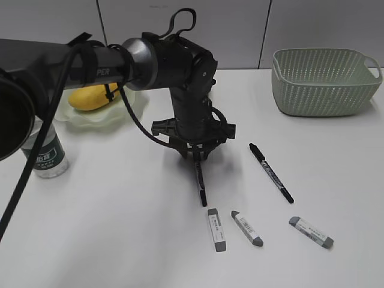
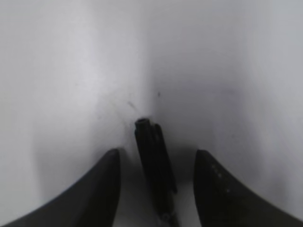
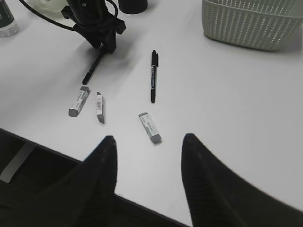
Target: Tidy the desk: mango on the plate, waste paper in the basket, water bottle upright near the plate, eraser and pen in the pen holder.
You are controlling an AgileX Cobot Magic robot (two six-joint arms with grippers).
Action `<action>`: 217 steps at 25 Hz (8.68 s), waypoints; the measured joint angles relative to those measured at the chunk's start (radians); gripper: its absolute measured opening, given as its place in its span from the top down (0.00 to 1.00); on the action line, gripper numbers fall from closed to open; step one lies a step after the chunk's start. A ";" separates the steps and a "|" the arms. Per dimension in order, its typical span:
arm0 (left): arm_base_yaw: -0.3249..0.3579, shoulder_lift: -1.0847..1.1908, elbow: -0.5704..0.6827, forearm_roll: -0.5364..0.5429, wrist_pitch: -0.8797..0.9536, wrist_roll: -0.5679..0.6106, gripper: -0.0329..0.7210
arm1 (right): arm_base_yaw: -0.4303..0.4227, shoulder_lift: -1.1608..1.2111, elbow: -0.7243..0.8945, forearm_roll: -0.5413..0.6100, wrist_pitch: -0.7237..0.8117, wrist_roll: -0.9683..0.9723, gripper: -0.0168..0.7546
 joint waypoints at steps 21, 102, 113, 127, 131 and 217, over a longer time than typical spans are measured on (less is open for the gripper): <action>0.074 -0.364 0.116 0.260 -0.453 0.156 0.81 | 0.000 0.000 0.000 0.000 0.000 0.000 0.51; 0.367 -2.355 1.389 0.071 0.039 0.460 0.62 | 0.000 0.175 -0.012 -0.016 -0.019 0.015 0.61; 0.375 -2.418 1.406 0.063 0.073 0.485 0.62 | 0.000 1.209 -0.325 -0.010 -0.263 0.015 0.44; 0.560 -2.419 1.406 0.054 0.073 0.485 0.62 | -0.045 2.154 -0.963 -0.018 -0.221 -0.047 0.35; 0.560 -2.419 1.406 0.054 0.073 0.485 0.62 | -0.045 2.283 -1.094 -0.025 -0.129 -0.069 0.43; 0.460 -1.467 1.315 -0.477 -0.221 0.811 0.44 | -0.033 0.000 -0.001 -0.001 -0.004 0.021 0.44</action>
